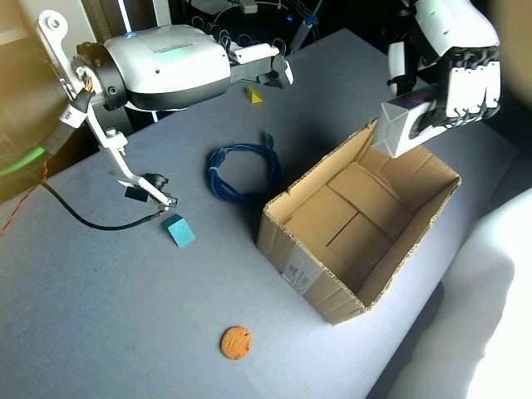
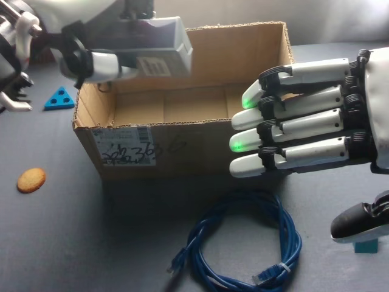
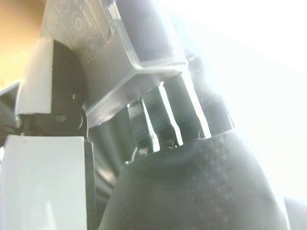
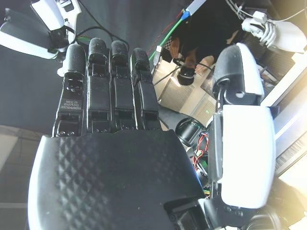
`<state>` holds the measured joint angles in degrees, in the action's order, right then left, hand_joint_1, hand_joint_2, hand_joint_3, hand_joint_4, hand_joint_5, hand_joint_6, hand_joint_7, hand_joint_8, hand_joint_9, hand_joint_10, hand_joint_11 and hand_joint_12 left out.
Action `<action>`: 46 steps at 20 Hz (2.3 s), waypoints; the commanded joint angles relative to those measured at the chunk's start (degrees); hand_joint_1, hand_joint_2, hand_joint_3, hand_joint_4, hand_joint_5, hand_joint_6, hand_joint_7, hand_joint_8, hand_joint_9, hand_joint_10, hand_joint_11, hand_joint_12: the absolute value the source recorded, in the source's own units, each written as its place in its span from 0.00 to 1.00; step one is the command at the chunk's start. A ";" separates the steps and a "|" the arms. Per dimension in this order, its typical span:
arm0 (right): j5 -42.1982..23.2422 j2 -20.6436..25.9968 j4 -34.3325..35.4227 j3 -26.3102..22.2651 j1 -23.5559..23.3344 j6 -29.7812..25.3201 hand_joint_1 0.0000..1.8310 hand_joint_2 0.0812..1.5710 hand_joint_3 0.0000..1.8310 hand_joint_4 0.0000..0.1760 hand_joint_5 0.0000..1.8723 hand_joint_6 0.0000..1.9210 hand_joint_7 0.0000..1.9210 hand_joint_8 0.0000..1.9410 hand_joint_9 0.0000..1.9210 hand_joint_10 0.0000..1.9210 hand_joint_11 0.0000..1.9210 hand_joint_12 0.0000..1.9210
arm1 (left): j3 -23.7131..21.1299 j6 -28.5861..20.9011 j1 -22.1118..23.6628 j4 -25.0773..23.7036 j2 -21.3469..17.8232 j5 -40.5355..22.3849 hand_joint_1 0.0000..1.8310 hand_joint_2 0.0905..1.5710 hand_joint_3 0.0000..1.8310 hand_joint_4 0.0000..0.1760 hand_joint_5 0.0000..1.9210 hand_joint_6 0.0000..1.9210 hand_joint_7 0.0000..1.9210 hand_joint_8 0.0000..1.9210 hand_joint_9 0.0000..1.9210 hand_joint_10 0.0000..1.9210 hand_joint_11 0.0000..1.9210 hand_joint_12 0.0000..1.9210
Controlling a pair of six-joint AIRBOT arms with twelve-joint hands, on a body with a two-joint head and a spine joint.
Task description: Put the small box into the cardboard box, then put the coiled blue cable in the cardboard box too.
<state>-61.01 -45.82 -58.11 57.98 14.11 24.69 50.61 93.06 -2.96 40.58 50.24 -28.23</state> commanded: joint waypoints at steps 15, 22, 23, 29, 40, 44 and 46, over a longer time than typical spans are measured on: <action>-4.77 0.59 4.28 -0.16 -0.64 0.03 0.34 0.65 0.00 0.00 0.19 0.00 0.20 0.00 0.19 0.00 0.00 0.49 | 0.42 -2.87 0.35 -3.78 -0.17 -6.42 0.63 0.78 0.00 0.00 0.34 0.76 0.42 0.68 0.37 0.36 0.19 0.68; -4.78 0.63 4.24 -0.16 -0.47 0.00 0.32 0.67 0.00 0.00 0.19 0.00 0.21 0.00 0.19 0.00 0.00 0.47 | 0.46 -3.01 0.33 -3.75 -0.23 -6.44 0.54 0.71 0.00 0.00 0.22 0.00 0.22 0.00 0.20 0.01 0.00 0.52; -4.80 0.64 4.24 -0.16 -0.36 -0.01 0.31 0.67 0.00 0.00 0.19 0.00 0.20 0.00 0.18 0.00 0.00 0.45 | 0.46 -3.00 0.33 -3.74 -0.37 -6.43 0.53 0.71 0.00 0.00 0.20 0.00 0.21 0.00 0.19 0.01 0.00 0.51; -4.64 1.94 4.15 -1.55 0.61 -6.81 0.33 0.66 0.00 0.00 0.19 0.00 0.20 0.00 0.19 0.01 0.00 0.48 | -0.62 -2.66 -0.38 -3.97 -3.19 -5.66 0.53 0.70 0.00 0.00 0.21 0.01 0.22 0.00 0.20 0.00 0.00 0.50; 9.44 8.48 0.97 -8.53 -0.84 -22.79 0.35 0.66 0.00 0.00 0.19 0.00 0.20 0.00 0.19 0.00 0.00 0.47 | -1.31 -16.88 -1.02 -25.65 -13.20 6.51 0.49 0.72 0.00 0.00 0.22 0.00 0.23 0.00 0.21 0.00 0.00 0.52; 14.44 9.73 -5.88 -11.13 1.23 -24.37 0.42 0.64 0.00 0.00 0.19 0.00 0.19 0.00 0.17 0.00 0.00 0.45 | -0.10 -35.87 -4.54 -45.76 -15.46 3.07 0.46 0.73 0.00 0.00 0.22 0.00 0.22 0.00 0.21 0.00 0.00 0.52; 15.55 9.25 -5.64 -11.16 2.35 -24.19 0.47 0.63 0.00 0.00 0.18 0.00 0.17 0.00 0.16 0.00 0.00 0.44 | 0.22 -44.88 -7.76 -54.23 -16.54 -2.59 0.45 0.73 0.00 0.00 0.23 0.00 0.24 0.01 0.21 0.00 0.00 0.51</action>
<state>-41.98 -37.34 -69.25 46.98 17.52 0.43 50.33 45.93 -12.12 -16.78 34.59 -22.59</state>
